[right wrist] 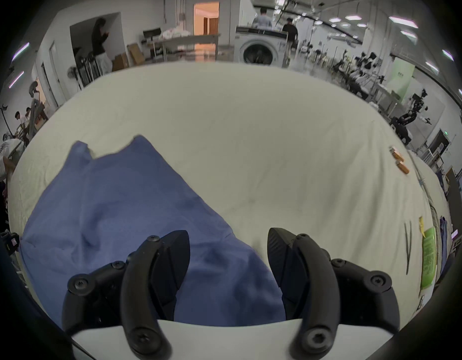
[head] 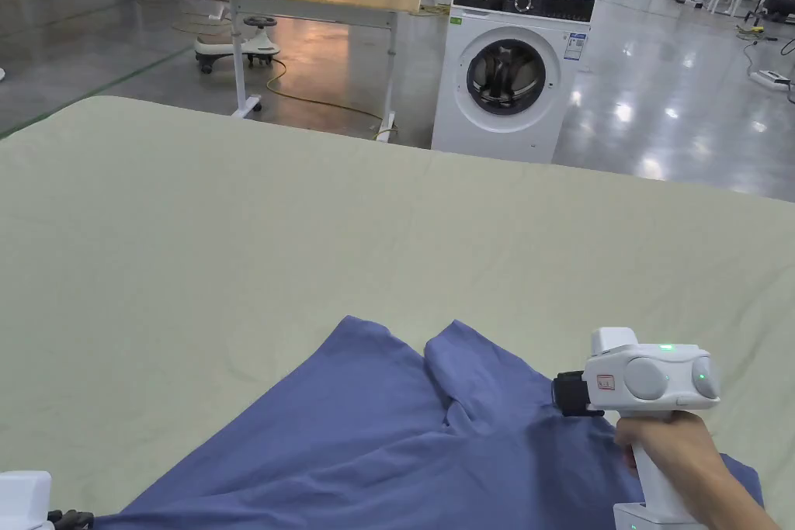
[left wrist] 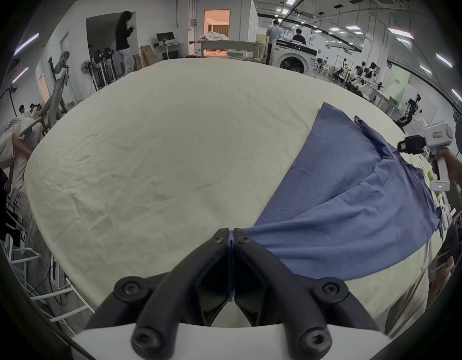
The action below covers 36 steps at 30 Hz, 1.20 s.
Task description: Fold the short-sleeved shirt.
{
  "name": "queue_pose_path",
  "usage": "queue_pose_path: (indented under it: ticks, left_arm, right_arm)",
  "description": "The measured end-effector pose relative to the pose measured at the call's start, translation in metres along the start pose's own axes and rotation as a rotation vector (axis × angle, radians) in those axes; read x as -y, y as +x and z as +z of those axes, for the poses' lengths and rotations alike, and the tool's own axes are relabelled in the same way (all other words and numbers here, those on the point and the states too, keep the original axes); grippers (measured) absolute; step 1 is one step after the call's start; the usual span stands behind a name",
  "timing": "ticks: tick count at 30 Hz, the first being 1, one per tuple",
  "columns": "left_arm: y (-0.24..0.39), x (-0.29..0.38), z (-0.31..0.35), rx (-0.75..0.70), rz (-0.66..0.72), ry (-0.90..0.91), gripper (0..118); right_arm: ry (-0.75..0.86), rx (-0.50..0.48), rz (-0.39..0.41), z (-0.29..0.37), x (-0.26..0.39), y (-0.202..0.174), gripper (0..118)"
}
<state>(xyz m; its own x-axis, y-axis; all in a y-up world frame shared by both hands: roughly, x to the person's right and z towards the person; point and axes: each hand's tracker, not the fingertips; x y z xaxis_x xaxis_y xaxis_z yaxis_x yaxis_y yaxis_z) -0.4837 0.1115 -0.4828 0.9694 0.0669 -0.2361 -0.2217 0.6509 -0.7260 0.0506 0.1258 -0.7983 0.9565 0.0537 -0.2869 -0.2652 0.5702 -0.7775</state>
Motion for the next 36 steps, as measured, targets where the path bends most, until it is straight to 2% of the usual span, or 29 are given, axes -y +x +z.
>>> queue_pose_path:
  ticks: [3,4,7,8,9,11,15,17,20,22,26,30,36]
  left_arm:
    - [-0.003,0.0,-0.001,0.0,0.015,0.002,0]
    - [-0.003,0.0,-0.001,0.0,0.022,0.001,0]
    - [0.0,0.0,0.001,-0.003,0.024,0.003,0]
    - [0.0,0.0,0.001,-0.005,0.022,0.004,0]
    - [0.002,0.0,0.001,-0.006,0.02,0.004,0]
    - [0.002,0.0,0.001,-0.008,0.019,0.005,0]
    - [0.003,-0.002,0.005,-0.009,0.03,0.021,0]
    - [0.003,-0.007,0.011,-0.008,0.036,0.047,0]
    - [0.003,-0.018,0.021,0.0,0.031,0.104,0]
    - [0.004,-0.028,0.027,0.023,0.026,0.142,0]
    - [0.013,-0.057,0.044,0.056,0.002,0.232,0]
    - [0.029,-0.098,0.068,0.094,-0.005,0.325,0]
    - [0.062,-0.186,0.103,0.116,-0.072,0.457,0]
  right_arm:
    - [-0.083,-0.023,0.014,-0.023,-0.004,0.002,66]
    - [-0.113,-0.037,0.008,-0.028,-0.004,0.003,62]
    - [-0.091,-0.021,0.017,-0.026,-0.004,0.0,56]
    - [-0.089,-0.02,0.018,-0.024,-0.004,0.0,50]
    - [-0.087,-0.017,0.019,-0.024,-0.004,-0.001,37]
    - [-0.063,-0.011,0.035,-0.021,-0.006,-0.005,5]
    - [-0.035,0.011,0.05,-0.011,-0.004,-0.012,4]
    - [0.043,0.021,0.034,0.006,-0.006,-0.011,4]
    - [0.132,0.038,0.068,0.04,-0.011,-0.011,4]
    - [0.174,0.042,0.062,0.062,-0.013,-0.009,4]
    - [0.308,0.123,0.063,0.114,-0.018,0.0,4]
    - [0.427,0.144,-0.013,0.168,-0.026,0.018,4]
    - [0.592,0.234,-0.043,0.255,-0.041,0.035,4]
